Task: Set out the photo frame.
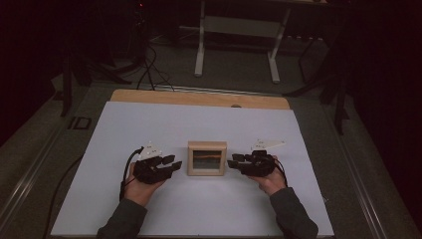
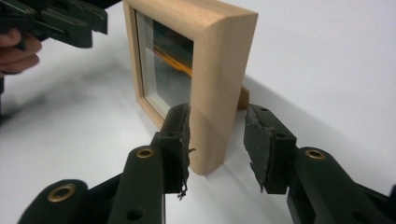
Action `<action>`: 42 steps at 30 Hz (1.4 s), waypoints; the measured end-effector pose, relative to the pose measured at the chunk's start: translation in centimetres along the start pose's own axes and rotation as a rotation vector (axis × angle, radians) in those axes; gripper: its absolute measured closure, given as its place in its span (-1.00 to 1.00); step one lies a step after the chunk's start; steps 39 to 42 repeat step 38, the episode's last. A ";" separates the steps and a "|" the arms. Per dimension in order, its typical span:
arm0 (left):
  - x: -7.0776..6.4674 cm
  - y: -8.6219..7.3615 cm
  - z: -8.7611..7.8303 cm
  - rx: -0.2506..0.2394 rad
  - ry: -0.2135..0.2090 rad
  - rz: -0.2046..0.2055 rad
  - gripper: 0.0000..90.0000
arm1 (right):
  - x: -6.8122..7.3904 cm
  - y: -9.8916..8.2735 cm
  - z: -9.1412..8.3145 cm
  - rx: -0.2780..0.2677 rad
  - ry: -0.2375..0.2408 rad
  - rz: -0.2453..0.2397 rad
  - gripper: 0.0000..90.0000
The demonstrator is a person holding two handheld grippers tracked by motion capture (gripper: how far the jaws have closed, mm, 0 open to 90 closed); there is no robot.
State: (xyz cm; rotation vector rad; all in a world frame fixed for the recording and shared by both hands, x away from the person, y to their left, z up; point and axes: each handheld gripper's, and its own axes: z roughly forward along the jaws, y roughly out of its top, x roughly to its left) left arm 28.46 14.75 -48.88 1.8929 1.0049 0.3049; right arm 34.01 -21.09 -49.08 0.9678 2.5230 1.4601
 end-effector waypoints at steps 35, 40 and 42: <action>3.0 -4.5 -3.3 0.071 0.128 -0.005 0.27 | -1.7 -5.1 -3.8 0.067 -0.090 0.035 0.44; 3.3 -4.9 -3.3 0.086 0.150 0.003 0.27 | -1.8 -5.6 -4.1 0.072 -0.102 0.038 0.43; 3.3 -4.9 -3.3 0.086 0.150 0.003 0.27 | -1.8 -5.6 -4.1 0.072 -0.102 0.038 0.43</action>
